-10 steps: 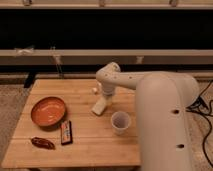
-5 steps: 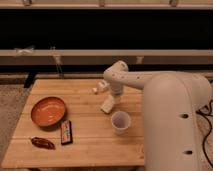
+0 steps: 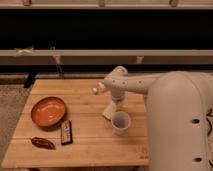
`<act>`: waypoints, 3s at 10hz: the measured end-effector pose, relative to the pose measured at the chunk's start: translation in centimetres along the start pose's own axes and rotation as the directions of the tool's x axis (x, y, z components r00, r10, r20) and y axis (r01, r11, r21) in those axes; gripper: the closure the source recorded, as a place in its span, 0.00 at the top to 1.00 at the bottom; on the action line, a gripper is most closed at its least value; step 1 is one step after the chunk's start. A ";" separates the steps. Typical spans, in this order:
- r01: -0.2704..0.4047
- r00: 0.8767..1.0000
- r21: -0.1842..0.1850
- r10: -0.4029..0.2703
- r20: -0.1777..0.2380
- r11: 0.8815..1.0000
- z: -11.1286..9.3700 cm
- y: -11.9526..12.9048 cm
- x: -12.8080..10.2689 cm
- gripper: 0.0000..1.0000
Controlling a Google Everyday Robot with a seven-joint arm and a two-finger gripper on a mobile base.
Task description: Wipe the white sponge on the table
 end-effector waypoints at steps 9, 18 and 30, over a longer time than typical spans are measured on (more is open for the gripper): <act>0.196 0.981 -0.010 -0.196 0.018 0.981 0.1 -0.5 -8.9 0.00; 0.265 0.964 0.022 -0.265 -0.004 0.964 -0.2 -6.3 -13.7 0.00; 0.069 0.992 0.024 -0.066 -0.104 0.997 0.7 -9.0 -2.1 0.00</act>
